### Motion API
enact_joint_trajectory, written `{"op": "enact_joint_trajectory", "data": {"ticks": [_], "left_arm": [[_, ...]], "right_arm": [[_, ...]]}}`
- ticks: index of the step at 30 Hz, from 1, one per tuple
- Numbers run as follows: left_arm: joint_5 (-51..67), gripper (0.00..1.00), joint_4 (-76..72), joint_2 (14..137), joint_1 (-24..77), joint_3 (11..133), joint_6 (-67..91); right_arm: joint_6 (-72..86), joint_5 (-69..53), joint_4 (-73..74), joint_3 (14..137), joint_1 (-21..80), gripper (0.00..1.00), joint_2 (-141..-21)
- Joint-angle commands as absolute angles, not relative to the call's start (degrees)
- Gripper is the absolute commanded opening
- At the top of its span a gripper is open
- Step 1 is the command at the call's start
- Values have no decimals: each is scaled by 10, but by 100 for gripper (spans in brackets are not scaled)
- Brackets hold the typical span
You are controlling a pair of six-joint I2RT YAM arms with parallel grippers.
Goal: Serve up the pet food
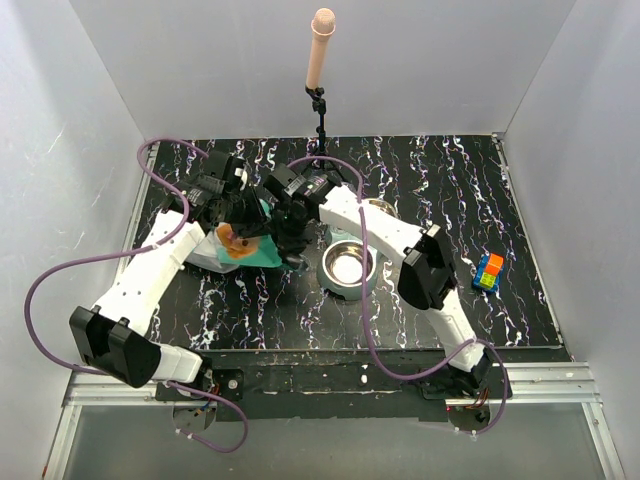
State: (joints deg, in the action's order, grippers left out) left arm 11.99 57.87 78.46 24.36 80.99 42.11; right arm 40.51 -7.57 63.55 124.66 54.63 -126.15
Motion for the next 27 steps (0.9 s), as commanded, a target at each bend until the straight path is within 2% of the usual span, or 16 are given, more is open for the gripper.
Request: {"op": "enact_joint_trajectory", "data": {"ticks": [1, 6, 10, 15, 22, 27], "left_arm": [[334, 0, 481, 753, 289, 855, 475], [297, 0, 545, 754, 289, 894, 417], [264, 0, 564, 744, 289, 903, 400], [215, 0, 586, 739, 289, 932, 374], [150, 0, 607, 719, 289, 962, 344], [119, 0, 627, 692, 289, 952, 335]], "right_arm": [[417, -184, 164, 1207, 561, 1, -1263], [499, -306, -42, 1034, 531, 1, -1204], [529, -353, -111, 944, 526, 1, -1147], [540, -356, -95, 840, 507, 1, -1044], [525, -350, 17, 739, 490, 1, -939], [517, -331, 96, 713, 484, 1, -878]]}}
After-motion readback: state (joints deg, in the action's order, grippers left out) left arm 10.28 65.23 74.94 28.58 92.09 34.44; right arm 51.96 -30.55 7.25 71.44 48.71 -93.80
